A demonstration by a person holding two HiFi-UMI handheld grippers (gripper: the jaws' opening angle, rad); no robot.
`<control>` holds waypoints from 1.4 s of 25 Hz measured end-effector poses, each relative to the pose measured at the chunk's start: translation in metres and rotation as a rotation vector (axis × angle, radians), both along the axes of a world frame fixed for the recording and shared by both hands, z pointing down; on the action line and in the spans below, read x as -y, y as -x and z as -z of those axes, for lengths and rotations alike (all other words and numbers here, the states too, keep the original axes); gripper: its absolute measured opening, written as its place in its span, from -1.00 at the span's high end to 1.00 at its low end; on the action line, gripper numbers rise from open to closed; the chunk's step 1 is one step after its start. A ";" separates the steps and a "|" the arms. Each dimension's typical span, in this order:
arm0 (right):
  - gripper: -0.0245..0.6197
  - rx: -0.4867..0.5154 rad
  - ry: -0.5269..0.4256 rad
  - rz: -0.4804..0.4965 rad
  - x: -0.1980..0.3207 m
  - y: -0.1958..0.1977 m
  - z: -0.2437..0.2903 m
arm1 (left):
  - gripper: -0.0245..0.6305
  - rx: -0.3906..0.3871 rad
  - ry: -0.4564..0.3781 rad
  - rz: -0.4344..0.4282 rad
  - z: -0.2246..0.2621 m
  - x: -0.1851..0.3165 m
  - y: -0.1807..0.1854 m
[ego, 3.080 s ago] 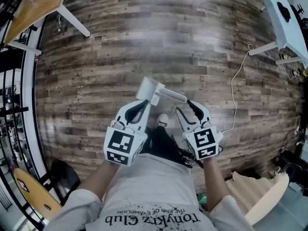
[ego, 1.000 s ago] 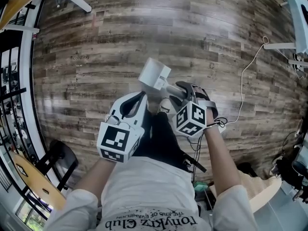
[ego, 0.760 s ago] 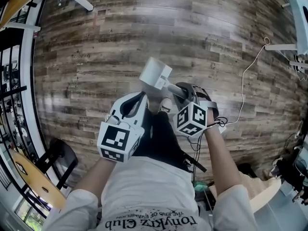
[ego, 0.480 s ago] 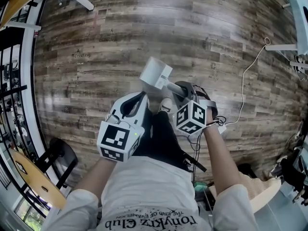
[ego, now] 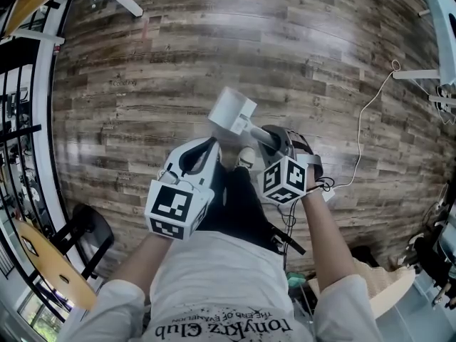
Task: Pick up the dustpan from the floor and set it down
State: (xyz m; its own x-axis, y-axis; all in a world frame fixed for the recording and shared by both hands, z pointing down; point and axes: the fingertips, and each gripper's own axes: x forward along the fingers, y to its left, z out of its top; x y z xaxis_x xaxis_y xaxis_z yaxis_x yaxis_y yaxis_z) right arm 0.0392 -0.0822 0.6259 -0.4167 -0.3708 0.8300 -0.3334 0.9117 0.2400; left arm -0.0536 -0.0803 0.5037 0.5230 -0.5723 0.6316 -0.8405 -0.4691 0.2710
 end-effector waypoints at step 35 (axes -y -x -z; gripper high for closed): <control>0.67 -0.012 -0.054 -0.206 -0.052 -0.022 0.157 | 0.85 0.000 -0.138 -0.067 0.082 -0.055 0.003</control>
